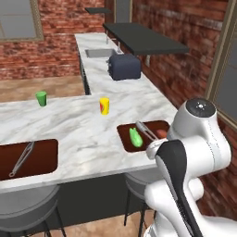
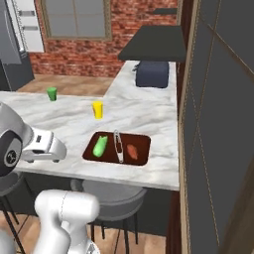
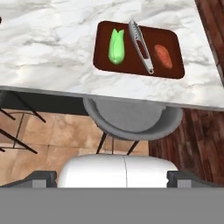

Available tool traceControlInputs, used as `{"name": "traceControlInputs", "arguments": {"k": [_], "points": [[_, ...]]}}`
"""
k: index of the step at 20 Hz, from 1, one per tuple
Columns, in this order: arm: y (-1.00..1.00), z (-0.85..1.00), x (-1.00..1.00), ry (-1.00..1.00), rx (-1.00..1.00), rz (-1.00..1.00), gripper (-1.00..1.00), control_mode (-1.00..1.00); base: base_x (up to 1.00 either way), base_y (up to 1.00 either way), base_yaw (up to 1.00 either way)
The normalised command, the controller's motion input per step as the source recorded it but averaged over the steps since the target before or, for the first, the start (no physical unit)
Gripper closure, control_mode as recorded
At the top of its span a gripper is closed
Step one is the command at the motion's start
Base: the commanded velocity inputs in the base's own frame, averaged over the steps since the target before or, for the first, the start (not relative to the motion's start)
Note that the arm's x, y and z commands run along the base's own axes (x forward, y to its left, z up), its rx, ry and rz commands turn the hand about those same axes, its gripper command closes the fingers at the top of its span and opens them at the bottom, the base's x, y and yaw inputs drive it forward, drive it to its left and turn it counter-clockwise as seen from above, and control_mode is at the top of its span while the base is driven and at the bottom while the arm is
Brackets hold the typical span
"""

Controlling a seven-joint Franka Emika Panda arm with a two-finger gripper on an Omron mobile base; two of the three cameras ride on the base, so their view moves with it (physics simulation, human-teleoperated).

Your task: Gather the sweet potato and corn from the fridge and place them on a tray on the dining counter. Then gather the fish and steak from the fridge and place them on the other tray.

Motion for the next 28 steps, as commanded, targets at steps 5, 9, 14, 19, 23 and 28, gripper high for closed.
{"name": "traceControlInputs", "arguments": {"k": [5, 9, 14, 19, 23, 28], "points": [[0.0, 0.0, 0.0, 0.0, 0.0, 0.0, -1.0, 1.0, -0.65, 0.86, 0.08], [0.0, 0.0, 0.0, 0.0, 0.0, 0.0, -1.0, 1.0, -0.11, 1.0, 0.01], [0.0, 0.0, 0.0, 0.0, 0.0, 0.0, -1.0, 1.0, 0.0, 1.0, 0.0], [0.0, 0.0, 0.0, 0.0, 0.0, 0.0, -1.0, 1.0, -0.02, 1.0, 0.0], [0.0, 0.0, 0.0, 0.0, 0.0, 0.0, -1.0, 1.0, -0.01, 1.0, 0.0], [0.0, 0.0, 0.0, 0.0, 0.0, 0.0, -1.0, 1.0, -0.03, 1.0, 0.0]]}}
